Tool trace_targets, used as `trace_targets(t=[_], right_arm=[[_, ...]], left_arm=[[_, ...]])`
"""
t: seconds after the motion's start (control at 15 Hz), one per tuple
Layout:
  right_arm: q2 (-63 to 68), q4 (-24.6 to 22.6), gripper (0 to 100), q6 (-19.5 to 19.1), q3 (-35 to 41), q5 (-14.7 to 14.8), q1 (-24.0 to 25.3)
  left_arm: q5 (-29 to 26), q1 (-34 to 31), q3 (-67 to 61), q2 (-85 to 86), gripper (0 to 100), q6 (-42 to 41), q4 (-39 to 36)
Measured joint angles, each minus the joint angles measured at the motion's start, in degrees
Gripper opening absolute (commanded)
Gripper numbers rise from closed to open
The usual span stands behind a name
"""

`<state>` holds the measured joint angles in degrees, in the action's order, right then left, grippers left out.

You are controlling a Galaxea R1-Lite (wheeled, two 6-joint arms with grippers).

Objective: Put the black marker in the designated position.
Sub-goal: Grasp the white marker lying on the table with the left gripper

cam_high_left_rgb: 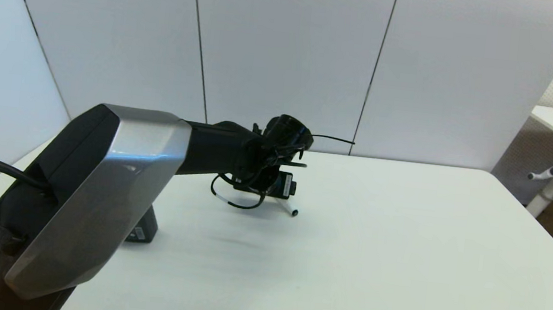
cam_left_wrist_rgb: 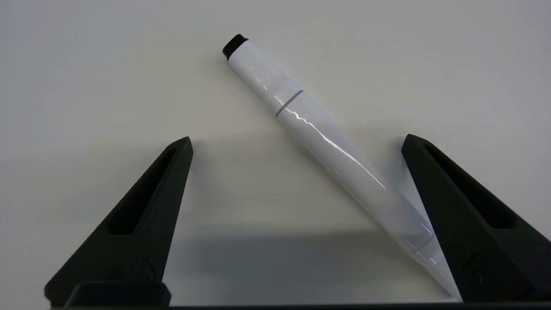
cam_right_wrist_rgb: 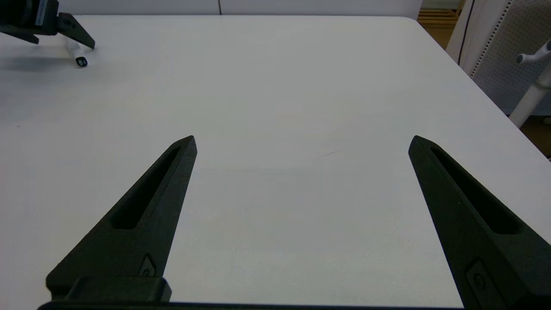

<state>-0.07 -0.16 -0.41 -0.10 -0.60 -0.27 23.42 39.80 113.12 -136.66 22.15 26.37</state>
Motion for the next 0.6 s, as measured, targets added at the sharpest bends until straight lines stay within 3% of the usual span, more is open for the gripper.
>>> trace_targets(t=[0.6], right_arm=[[0.00, 0.00, 100, 0.00, 0.00, 0.00, 0.00]], left_arm=[[-0.21, -0.04, 0.00, 0.05, 100, 1.16, -0.83]])
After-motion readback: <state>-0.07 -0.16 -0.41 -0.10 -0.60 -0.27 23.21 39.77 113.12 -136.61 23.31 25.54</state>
